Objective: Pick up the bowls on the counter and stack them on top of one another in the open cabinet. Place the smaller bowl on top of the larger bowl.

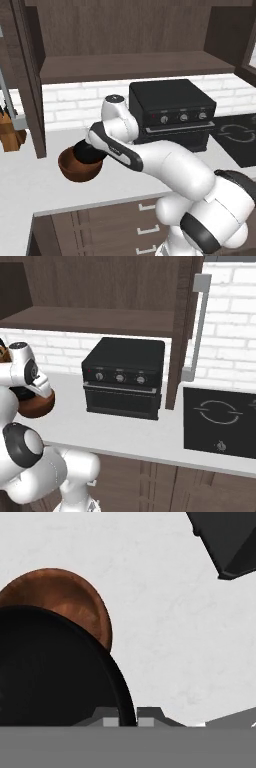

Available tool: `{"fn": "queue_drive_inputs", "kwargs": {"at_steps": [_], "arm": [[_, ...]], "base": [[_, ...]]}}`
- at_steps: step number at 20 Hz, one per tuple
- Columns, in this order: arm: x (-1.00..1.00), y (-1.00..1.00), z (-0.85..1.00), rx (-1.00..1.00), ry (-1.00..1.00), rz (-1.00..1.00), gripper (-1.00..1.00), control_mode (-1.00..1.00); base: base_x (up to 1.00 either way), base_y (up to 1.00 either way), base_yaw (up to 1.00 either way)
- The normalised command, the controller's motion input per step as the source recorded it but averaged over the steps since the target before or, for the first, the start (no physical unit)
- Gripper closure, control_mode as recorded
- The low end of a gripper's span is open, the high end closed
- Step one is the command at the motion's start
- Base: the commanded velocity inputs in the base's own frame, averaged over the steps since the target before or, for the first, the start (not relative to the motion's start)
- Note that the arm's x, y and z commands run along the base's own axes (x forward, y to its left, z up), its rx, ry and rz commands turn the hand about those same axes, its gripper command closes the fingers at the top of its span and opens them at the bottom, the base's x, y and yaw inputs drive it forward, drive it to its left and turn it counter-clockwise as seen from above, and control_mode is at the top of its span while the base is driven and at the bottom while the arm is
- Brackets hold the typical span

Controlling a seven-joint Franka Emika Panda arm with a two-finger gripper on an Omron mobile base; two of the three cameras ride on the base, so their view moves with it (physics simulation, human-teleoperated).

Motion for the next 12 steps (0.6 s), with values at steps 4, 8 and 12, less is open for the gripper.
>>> {"fn": "queue_drive_inputs", "kwargs": {"at_steps": [4, 8, 12], "arm": [[0.43, 0.39, -0.26, -0.01, 0.09, 0.00, 1.00, -1.00], [0.36, 0.38, -0.21, -0.03, 0.03, 0.00, 1.00, -1.00], [0.33, 0.24, -0.22, -0.03, 0.00, 0.00, 1.00, -1.00]], "base": [[0.00, 0.00, 0.00], [0.00, 0.00, 0.00], [0.00, 0.00, 0.00]]}}
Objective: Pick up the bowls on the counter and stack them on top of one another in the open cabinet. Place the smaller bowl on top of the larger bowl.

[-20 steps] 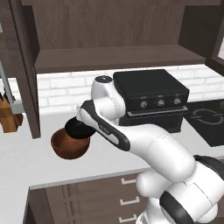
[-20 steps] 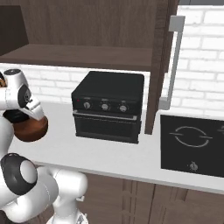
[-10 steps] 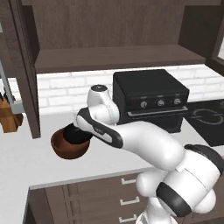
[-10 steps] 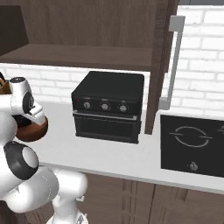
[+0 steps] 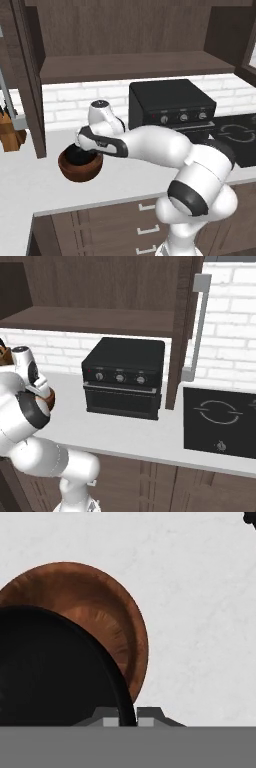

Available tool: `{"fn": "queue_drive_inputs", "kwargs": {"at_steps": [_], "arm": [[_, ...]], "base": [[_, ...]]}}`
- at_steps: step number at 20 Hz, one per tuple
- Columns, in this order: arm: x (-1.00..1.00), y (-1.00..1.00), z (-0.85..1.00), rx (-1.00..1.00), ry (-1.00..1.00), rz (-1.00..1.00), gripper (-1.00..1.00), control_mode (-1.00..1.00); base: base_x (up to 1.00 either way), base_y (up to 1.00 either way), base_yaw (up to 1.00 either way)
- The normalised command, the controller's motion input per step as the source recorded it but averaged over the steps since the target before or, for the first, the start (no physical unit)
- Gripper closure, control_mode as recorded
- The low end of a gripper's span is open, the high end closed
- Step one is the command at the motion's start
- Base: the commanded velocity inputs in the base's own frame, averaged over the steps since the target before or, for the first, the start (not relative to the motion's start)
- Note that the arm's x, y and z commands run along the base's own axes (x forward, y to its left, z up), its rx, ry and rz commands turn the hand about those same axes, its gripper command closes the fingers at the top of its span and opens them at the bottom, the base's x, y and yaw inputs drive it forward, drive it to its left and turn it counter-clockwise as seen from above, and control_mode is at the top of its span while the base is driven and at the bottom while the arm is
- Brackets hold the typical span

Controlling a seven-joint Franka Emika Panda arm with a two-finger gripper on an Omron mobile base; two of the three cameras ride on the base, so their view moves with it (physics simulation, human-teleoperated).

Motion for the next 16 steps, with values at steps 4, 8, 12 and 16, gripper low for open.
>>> {"fn": "queue_drive_inputs", "kwargs": {"at_steps": [4, 8, 12, 16], "arm": [[0.23, 0.06, -0.32, -0.05, 0.00, 0.00, 1.00, -1.00], [0.11, 0.00, -0.26, -0.03, 0.00, 0.00, 1.00, -1.00], [0.03, 0.00, -0.28, 0.00, 0.00, 0.00, 1.00, -1.00], [0.12, 0.00, -0.41, 0.00, 0.00, 0.00, 1.00, -1.00]], "base": [[0.00, 0.00, 0.00], [0.00, 0.00, 0.00], [0.00, 0.00, 0.00], [0.00, 0.00, 0.00]]}}
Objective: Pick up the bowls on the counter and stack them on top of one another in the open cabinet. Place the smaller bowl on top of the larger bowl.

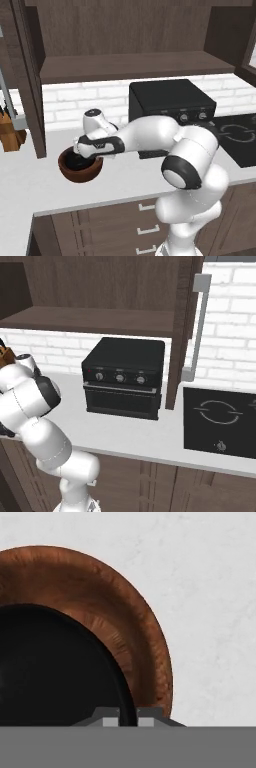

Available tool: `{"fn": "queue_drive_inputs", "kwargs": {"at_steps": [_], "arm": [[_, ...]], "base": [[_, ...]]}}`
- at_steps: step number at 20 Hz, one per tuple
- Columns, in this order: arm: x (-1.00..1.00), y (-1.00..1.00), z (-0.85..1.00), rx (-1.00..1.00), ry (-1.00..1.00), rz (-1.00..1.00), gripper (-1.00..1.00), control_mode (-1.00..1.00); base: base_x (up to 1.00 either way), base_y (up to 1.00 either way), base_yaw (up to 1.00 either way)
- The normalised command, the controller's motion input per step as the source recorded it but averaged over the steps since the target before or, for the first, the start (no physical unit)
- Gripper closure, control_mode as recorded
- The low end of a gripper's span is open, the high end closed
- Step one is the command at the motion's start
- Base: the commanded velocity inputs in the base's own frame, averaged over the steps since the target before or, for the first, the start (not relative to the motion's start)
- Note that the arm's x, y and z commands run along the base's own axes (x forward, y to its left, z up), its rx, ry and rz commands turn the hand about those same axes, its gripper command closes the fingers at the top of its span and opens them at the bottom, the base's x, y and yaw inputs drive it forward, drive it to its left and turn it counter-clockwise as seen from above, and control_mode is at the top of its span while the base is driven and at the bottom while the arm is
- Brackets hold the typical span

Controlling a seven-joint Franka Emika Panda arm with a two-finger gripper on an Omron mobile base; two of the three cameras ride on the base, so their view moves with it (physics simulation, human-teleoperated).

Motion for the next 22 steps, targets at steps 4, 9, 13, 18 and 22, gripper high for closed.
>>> {"fn": "queue_drive_inputs", "kwargs": {"at_steps": [4, 9, 13, 18, 22], "arm": [[0.22, 0.00, -0.33, 0.00, 0.00, 0.00, 1.00, -1.00], [0.17, 0.00, -0.13, 0.00, -0.01, 0.00, 1.00, -1.00], [0.00, 0.00, 0.00, 0.00, 0.01, 0.00, -1.00, -1.00], [0.01, 0.00, 0.13, 0.00, 0.00, 0.00, -1.00, -1.00], [0.00, 0.00, 0.42, 0.00, 0.00, 0.00, -1.00, -1.00]], "base": [[0.00, 0.00, 0.00], [0.00, 0.00, 0.00], [0.00, 0.00, 0.00], [0.00, 0.00, 0.00], [0.00, 0.00, 0.00]]}}
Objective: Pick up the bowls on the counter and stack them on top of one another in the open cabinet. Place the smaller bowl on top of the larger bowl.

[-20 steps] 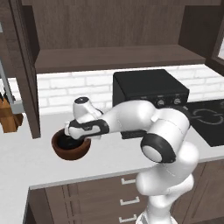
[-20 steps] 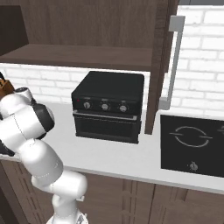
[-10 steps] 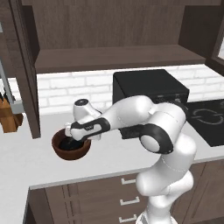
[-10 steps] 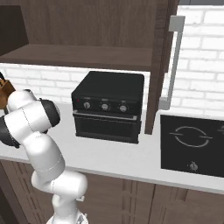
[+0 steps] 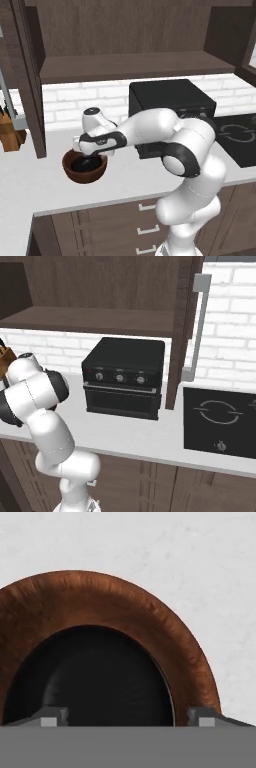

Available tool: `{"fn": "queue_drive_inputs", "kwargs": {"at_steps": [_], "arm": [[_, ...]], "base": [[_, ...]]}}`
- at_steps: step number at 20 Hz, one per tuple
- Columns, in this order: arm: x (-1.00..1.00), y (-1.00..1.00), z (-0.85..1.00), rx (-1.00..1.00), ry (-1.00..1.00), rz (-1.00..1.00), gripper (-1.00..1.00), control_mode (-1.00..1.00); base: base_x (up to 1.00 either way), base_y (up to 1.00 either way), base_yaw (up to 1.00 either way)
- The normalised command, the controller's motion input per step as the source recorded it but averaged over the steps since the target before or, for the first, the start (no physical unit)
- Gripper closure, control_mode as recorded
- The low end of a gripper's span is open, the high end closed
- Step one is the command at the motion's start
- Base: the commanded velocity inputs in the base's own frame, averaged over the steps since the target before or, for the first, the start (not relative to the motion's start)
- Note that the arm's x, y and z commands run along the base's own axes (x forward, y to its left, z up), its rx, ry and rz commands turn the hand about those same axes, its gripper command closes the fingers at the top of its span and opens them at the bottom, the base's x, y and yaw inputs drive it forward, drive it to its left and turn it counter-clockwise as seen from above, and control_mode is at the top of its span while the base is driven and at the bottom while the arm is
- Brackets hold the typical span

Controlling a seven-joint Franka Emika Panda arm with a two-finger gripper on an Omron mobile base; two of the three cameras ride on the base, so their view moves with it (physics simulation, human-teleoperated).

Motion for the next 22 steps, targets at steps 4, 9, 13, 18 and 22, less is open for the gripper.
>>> {"fn": "queue_drive_inputs", "kwargs": {"at_steps": [4, 9, 13, 18, 22], "arm": [[0.00, 0.00, 0.43, 0.00, 0.00, 0.00, -1.00, -1.00], [-0.01, -0.29, 0.08, 0.00, 0.00, 0.00, -1.00, -1.00], [0.00, -0.29, -0.15, 0.00, 0.00, 0.00, -1.00, -1.00], [0.02, -0.10, -0.37, 0.00, 0.00, 0.00, -1.00, -1.00], [0.01, -0.04, -0.41, 0.00, 0.00, 0.00, -1.00, -1.00]], "base": [[0.00, 0.00, 0.00], [0.00, 0.00, 0.00], [0.00, 0.00, 0.00], [0.00, 0.00, 0.00], [0.00, 0.00, 0.00]]}}
